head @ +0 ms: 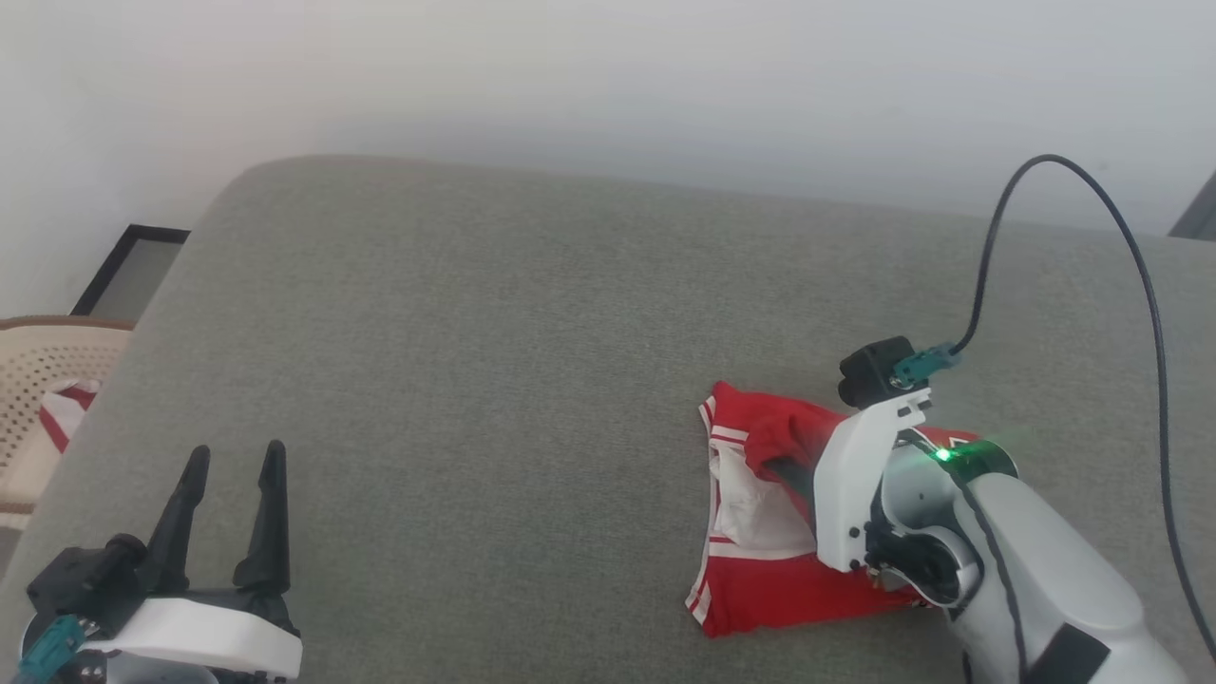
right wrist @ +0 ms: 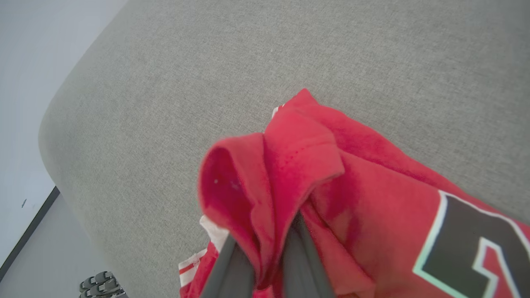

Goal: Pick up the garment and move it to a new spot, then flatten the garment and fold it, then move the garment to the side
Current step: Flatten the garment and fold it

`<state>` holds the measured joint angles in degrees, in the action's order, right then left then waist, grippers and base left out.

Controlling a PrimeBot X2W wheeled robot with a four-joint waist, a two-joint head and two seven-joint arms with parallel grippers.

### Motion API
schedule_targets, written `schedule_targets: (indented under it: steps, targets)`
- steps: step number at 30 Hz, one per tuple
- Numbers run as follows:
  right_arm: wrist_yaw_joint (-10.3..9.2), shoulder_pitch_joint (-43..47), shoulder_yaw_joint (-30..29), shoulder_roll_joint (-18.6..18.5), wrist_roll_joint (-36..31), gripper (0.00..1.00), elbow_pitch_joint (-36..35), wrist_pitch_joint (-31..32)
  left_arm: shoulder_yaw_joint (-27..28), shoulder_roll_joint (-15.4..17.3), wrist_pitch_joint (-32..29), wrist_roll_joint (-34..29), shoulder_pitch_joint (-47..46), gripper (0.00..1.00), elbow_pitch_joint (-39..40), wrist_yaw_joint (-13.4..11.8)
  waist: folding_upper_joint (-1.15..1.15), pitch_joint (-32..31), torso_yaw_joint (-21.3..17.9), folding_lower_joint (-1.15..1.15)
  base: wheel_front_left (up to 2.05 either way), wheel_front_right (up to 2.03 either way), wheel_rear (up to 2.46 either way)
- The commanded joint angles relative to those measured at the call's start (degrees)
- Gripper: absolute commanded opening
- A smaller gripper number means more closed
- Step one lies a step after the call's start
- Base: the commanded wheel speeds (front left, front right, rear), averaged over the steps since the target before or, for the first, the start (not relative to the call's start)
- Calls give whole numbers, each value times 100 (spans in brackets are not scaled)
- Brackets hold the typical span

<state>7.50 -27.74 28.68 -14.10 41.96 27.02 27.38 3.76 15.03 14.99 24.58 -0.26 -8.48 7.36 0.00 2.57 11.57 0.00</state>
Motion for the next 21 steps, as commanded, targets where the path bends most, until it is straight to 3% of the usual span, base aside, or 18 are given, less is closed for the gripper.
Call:
schedule_targets:
  steps: [1, 3, 4, 5, 12, 21]
  targets:
    - [-2, -102, 35, 91, -70, 0, 190, -84, -13, -10, 24, 26, -83, 100, -10, 15, 0, -1, 59, 0, 0, 0, 0]
    - [-3, -205, 114, 127, -149, 31, 372, -178, -19, -17, 24, 30, -94, 100, -21, 15, 0, -1, 94, 0, 0, 0, 0]
    - [-3, -244, 134, 148, -164, 57, 452, -223, -13, -27, 24, 42, -102, 100, -18, 15, 0, 4, 104, 0, 0, 0, 0]
    - [-3, -282, 179, 166, -191, 100, 510, -255, -13, -32, 24, 50, -106, 100, -14, 15, 0, 8, 110, 0, 0, 0, 0]
    - [-3, -432, 431, 105, 36, 100, 412, -448, 67, -7, 24, 100, -1, 100, -14, 16, 0, -20, -14, 0, 0, 0, 0]
    - [-3, -258, 232, -356, -8, 100, -35, -953, 225, 24, 24, 98, 159, 100, 79, 12, 0, -166, -397, 0, 0, 0, 0]
